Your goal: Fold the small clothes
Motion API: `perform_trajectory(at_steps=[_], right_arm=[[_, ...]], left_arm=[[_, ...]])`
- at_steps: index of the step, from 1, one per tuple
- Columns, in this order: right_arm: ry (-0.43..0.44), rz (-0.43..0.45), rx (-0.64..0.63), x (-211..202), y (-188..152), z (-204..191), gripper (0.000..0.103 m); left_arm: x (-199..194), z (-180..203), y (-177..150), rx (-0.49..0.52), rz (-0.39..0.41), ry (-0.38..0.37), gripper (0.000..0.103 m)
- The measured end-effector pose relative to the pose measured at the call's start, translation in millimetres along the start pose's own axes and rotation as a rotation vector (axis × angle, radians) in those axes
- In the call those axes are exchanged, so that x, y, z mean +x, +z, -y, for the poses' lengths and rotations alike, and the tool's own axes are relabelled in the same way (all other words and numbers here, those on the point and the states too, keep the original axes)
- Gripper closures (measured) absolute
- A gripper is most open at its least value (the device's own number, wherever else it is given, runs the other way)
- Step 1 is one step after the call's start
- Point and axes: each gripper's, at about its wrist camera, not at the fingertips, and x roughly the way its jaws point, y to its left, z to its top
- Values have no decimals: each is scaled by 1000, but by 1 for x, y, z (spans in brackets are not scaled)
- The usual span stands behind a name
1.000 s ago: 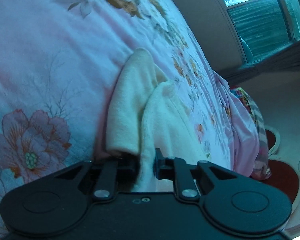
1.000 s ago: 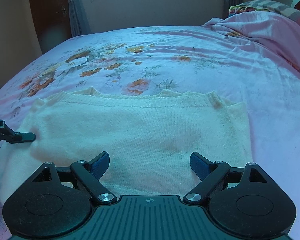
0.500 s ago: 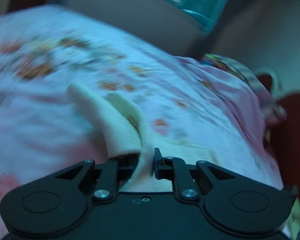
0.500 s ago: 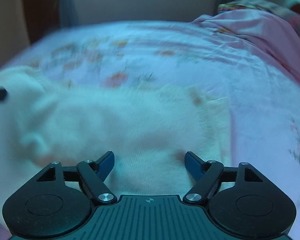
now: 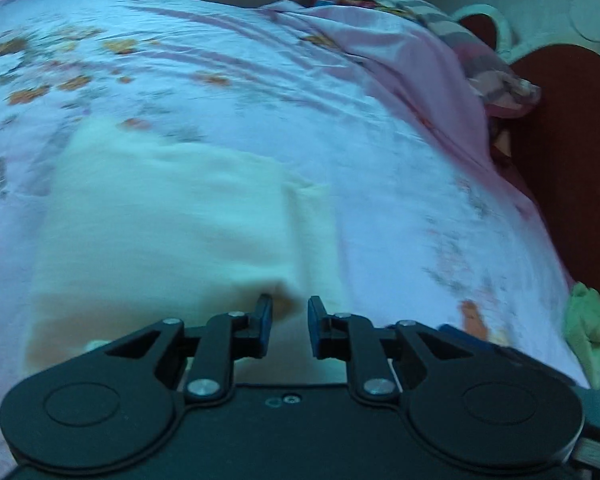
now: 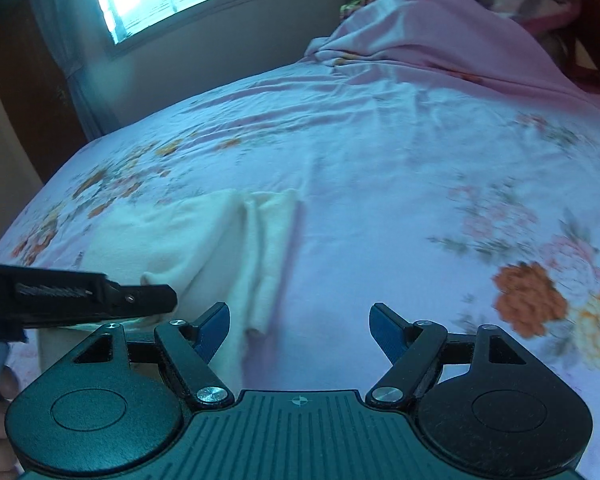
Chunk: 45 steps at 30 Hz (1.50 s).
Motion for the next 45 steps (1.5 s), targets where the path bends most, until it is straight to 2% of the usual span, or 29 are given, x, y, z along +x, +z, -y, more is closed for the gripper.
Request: perform_trajectory(at_steps=[1,3,7,11,14,16,19,21,22,27,32,34,35,38,40,45], right_arm=[[4,2,13,-3,-1,3,26],[34,4,48,-9,-1,6,26],[105,-4,90,-12,2,-1,26],[152,-22,93,-7,4,-19,26],[168,-39,82,-4,3,-32,26],[181,-61,82,3,2,-40,26],[195,-100,105,16,1,-47,26],[196,-128,114,27,0,-52,26],[197,-140,118,33,0,-54,26],[242,-177,143,62,10,-60,26],[239,-174,173,91,18,-62,26],[237,-150,147,93,21,-67,77],[237,-152,148,95,22,-68,90],[249,-137,145,96,23,-73,90],[267,-134,151,97,24,-74,86],[297,-170,205,118,30,-69,85]], left_arm=[[-9,4,1,-7,4,-24,88],[-27,7,6,-11,27,-54,78],[-65,-1,10,-42,58,-94,76],[-87,-33,0,-42,118,46,72],[-88,-67,-13,-95,111,142,72],[-82,-74,-22,-73,92,174,72],[-66,-66,-40,-17,29,130,72],[-44,-58,-56,30,-61,115,72],[-35,-60,-64,17,-85,105,72],[-52,-84,-63,-125,-45,23,72],[-71,-93,-71,-81,-11,64,72],[-74,-95,-74,-71,-8,74,72],[-74,-95,-75,-75,-8,72,72],[-73,-95,-74,-67,11,76,72],[-73,-95,-72,-60,18,86,72],[-72,-101,-70,-102,17,73,72]])
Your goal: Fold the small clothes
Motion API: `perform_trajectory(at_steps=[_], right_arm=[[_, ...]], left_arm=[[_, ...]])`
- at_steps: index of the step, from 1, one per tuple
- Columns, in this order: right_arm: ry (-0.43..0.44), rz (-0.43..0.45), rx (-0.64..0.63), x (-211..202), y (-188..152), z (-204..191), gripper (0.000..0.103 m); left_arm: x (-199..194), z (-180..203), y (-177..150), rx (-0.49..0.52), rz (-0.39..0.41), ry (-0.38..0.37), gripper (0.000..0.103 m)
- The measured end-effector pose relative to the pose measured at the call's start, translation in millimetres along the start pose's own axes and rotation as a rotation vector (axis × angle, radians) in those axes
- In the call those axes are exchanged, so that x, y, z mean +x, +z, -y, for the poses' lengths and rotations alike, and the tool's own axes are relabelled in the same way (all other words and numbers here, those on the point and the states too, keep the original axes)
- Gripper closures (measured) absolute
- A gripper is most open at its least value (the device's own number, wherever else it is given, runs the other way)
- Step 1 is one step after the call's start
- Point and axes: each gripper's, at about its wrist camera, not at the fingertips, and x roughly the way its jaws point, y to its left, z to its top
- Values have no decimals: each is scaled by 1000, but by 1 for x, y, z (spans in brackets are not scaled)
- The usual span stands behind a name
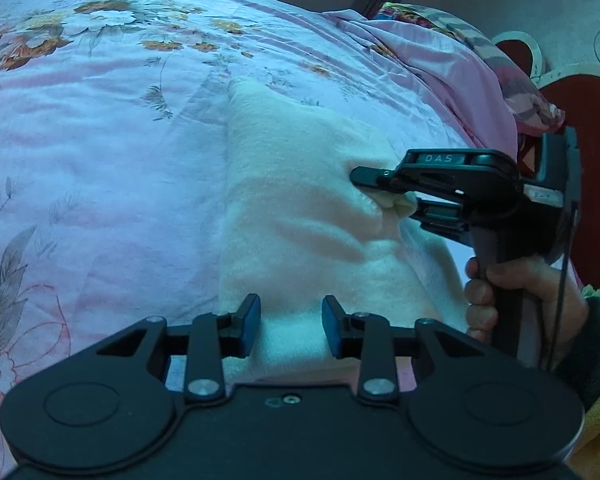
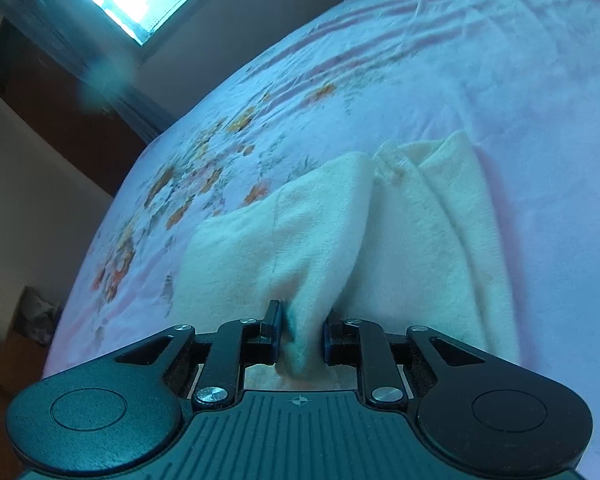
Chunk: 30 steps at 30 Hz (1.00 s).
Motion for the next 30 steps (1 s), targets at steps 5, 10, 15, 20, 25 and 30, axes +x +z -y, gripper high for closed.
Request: perform_trajectory(at_steps=[5,10,15,20,25,30], right_arm=[[-65,125,-195,-22,-1,-26,94],[-77,241,-482,-65,-2,-59,97],[-225,274,-621,-73,-7,-54,97],[-135,5,-273,-35,1,7,96],[-50,30,-128,-58,3,22,96],[13,-19,-83,-95,-21,20,60]], left_arm=[[10,9,-1,52,-7,24,72],[15,29,0,74,-8,-23,72],[22,50,0,92,-13,-78,69],[23,46,-1,81,-43,-59,70],[10,31,4,78,-28,-30,70],[-1,21,12,69,0,-6,66]])
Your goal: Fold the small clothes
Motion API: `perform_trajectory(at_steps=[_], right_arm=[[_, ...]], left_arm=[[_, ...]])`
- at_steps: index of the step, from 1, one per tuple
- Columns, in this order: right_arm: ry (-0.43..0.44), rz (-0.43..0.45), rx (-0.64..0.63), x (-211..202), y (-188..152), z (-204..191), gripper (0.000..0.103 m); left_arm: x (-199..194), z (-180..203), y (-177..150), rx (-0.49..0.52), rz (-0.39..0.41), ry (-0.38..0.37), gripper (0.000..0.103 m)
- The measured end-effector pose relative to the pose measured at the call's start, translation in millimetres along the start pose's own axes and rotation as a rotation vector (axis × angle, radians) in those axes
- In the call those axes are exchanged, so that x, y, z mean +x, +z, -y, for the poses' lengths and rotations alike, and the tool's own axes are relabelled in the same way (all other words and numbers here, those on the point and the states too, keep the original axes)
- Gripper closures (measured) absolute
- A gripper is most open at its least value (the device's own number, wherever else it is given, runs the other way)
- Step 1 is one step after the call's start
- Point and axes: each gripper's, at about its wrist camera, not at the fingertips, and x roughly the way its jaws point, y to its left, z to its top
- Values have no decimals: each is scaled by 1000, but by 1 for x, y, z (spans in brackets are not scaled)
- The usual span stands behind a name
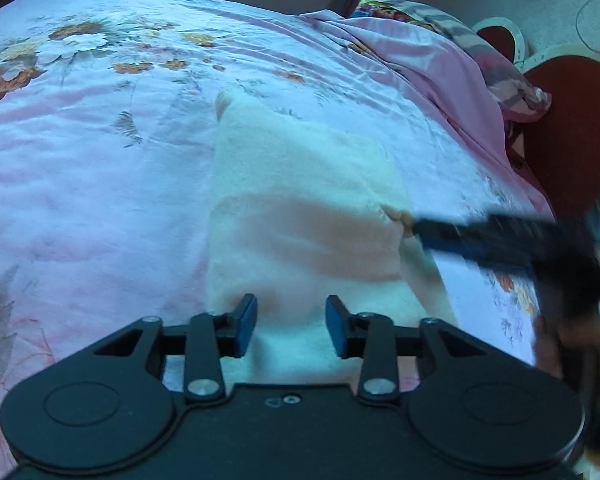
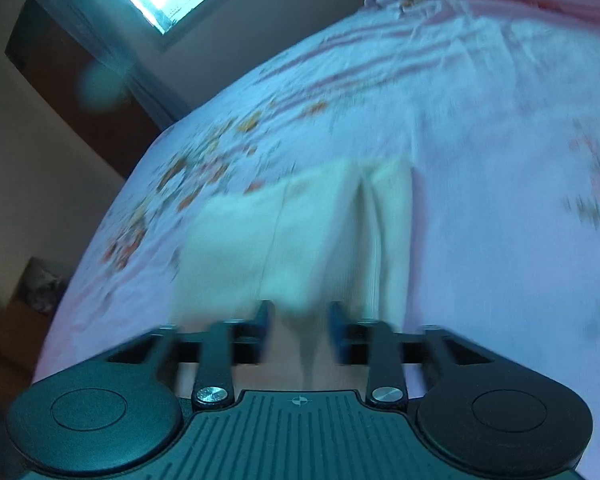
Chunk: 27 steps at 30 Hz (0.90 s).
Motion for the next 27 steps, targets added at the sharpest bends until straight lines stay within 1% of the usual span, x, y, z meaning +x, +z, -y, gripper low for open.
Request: perform_trajectory(at_steps=[2,4,5,6,7,9,10,11,13,14,17,18,19,20,21,23,25,26,27], right_arm=[[20,-38,28,-6,-16,1,60],[68,-84,90,-4,-30,5,60],[67,-95,96,-1,-35,6,60],[49,-98,88,3,-37,5,60],[50,-99,98,8,-37,6,60],[107,-100,163,17,-34,9,61],[130,-96,174,19,-33,7,68],[134,-101,162,22,-30,4,92],[147,-107,157,25,-28,1,93],[153,-102,163,24,-27,1,93],[150,-106,161,29,-27,1,93],[170,-127,185,32,-29,4,93],[183,-142,194,36,-30,4,93],[173,-132,181,34,-30,2,93],[170,-103,155,28,-28,-2,95],[161,0,86,4,-20,-12,96],[141,78,26,-22,-14,-18,96],[123,103,-3,-33,-13,-20,97],[101,120,-32,-42,-13,-21,97]], left_arm=[[1,-2,0,4,-25,0,66],[-5,-6,-4,-5,-17,-9,66],[-9,-7,-8,1,-7,3,64],[-11,-7,-11,12,-7,19,64],[-12,-7,-13,20,-11,27,64],[-13,-9,-16,22,-17,38,64],[-15,-8,-17,27,-16,43,64],[-18,-7,-19,37,-13,44,64],[-22,0,-24,72,-14,32,64],[-24,3,-28,89,-13,24,63],[-26,12,-42,108,-12,18,63],[-25,13,-45,109,-11,25,63],[-24,14,-47,116,-6,50,63],[-23,14,-48,118,3,77,63],[-23,12,-47,113,11,91,63],[-29,9,-40,104,45,106,63],[-36,8,-31,106,85,102,62],[-39,8,-27,96,101,89,59],[-40,9,-22,89,114,84,60]])
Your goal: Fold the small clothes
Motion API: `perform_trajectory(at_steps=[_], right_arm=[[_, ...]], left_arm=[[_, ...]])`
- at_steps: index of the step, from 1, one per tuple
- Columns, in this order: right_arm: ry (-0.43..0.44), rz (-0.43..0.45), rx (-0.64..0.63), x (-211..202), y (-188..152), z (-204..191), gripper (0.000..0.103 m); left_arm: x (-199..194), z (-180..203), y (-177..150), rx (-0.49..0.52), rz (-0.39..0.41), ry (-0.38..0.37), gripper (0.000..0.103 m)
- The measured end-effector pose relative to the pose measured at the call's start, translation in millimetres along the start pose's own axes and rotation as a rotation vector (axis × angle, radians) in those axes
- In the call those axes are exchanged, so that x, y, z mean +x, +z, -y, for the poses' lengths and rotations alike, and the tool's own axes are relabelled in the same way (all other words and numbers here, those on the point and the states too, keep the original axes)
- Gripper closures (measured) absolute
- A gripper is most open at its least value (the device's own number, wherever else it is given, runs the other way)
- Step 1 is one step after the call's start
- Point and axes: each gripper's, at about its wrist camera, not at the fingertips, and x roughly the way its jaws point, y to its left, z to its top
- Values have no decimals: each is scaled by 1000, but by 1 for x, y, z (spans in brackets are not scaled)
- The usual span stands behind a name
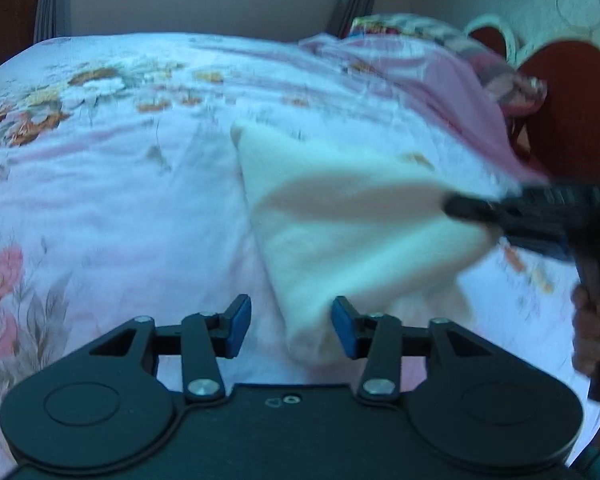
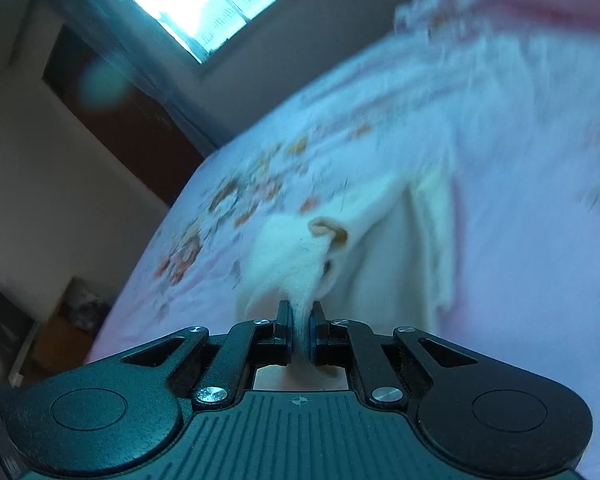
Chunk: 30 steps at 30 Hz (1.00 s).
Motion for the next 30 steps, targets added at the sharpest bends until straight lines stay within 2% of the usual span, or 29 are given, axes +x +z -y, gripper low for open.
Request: perform_trajectory(at_steps=[2,4,6,8,9,10,11,13,14,15,16,20,22,25,27,28,29,30], right_arm=[[-41,14,-32,-14,-8,2,97],[-103,-38,-22,-10,-25,13,97],[-159,-122,-3,6,-46,26,97],[-169,-135,17,14,-56,32,96],[-170,-132,26,15,-54,33,96],[-166,-129,43,15,-51,34,96],[-154,-129,59,13,-46,34,92],[-124,-87,56,5,-35,33,86],[-120,-63,50,4,-29,31,78],[-124,-44,52,6,-21,33,65],[-129,-31,60,8,-12,37,60],[-142,-17,141,37,25,60,59],[-179,-5,141,55,40,68,59],[-232,-40,112,82,55,78,59],[-235,-29,90,92,60,79,60],[-249,-11,56,95,61,76,68],[-251,-6,23,96,62,73,98],[-250,-10,18,97,62,71,98]], left_arm=[[0,4,8,7,23,2,60],[6,11,13,7,29,-11,59],[20,20,14,24,4,-19,59],[37,28,13,47,-38,-19,58],[48,31,10,70,-76,8,58],[58,33,6,91,-114,33,59],[66,33,3,101,-148,28,59],[70,28,-3,95,-164,25,58],[70,26,-3,86,-162,20,58],[70,24,-3,71,-164,15,58],[71,21,-3,52,-168,9,58],[69,14,-4,15,-168,3,54],[68,13,-3,5,-168,-1,54],[68,15,1,8,-165,0,55],[61,17,7,13,-140,-7,57],[57,18,11,26,-119,-3,57],[54,21,16,39,-98,-3,57],[53,22,23,45,-84,-17,57]])
